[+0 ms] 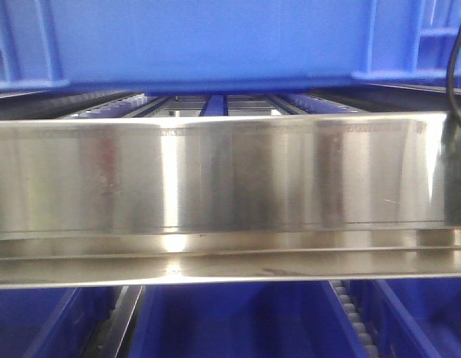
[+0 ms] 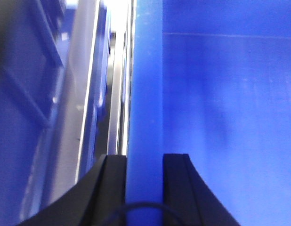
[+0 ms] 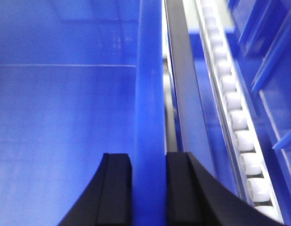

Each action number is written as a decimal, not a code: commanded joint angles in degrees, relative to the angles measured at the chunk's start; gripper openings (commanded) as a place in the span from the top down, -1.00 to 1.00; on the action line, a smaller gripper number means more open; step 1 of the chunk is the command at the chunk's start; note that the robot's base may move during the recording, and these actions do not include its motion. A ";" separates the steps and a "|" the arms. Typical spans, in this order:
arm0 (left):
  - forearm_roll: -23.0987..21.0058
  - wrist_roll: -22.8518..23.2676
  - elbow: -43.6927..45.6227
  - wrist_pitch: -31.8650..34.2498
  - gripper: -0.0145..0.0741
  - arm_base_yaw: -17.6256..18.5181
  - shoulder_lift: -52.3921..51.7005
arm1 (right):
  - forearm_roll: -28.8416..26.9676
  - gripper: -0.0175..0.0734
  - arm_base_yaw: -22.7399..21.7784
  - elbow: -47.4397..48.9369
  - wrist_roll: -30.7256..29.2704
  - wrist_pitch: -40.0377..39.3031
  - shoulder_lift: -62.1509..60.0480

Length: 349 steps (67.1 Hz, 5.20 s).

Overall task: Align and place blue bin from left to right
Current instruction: 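Close both grippers on the bin's side walls, then lift the large blue bin up off the rack with both grippers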

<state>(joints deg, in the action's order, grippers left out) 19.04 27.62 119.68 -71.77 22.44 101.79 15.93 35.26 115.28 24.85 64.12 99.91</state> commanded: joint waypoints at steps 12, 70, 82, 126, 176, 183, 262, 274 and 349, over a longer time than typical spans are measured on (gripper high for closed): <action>2.04 1.44 0.56 1.81 0.92 2.02 -5.61 | 3.54 0.79 2.56 0.59 3.12 -1.32 -5.71; 15.47 20.46 -27.33 1.81 0.92 21.84 -26.21 | 20.36 0.79 20.60 -26.41 24.59 -1.99 -25.22; 18.19 22.74 -28.66 1.81 0.92 25.58 -26.59 | 22.07 0.79 22.79 -28.02 26.53 -1.06 -27.26; 17.36 23.92 -29.17 1.81 0.92 26.12 -26.59 | 22.51 0.79 23.32 -31.31 27.66 -5.47 -27.53; 18.77 23.92 -31.67 1.81 0.92 26.26 -29.45 | 22.51 0.79 23.32 -31.31 27.66 -5.84 -27.42; 18.77 23.92 -31.67 1.81 0.92 26.26 -29.45 | 22.51 0.79 23.32 -31.31 27.66 -5.84 -27.42; 18.77 23.92 -31.67 1.81 0.92 26.26 -29.45 | 22.31 0.79 23.32 -31.31 23.84 -5.50 -27.42; 18.77 23.92 -31.67 1.81 0.92 26.26 -29.45 | 22.31 0.79 23.32 -31.31 23.01 -5.88 -27.42; 18.77 23.92 -31.67 1.81 0.92 26.26 -29.45 | 22.31 0.79 23.32 -31.31 23.01 -5.88 -27.42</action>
<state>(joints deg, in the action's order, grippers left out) 38.68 51.14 87.60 -75.20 47.47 72.86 37.84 57.80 83.45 48.01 65.91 72.85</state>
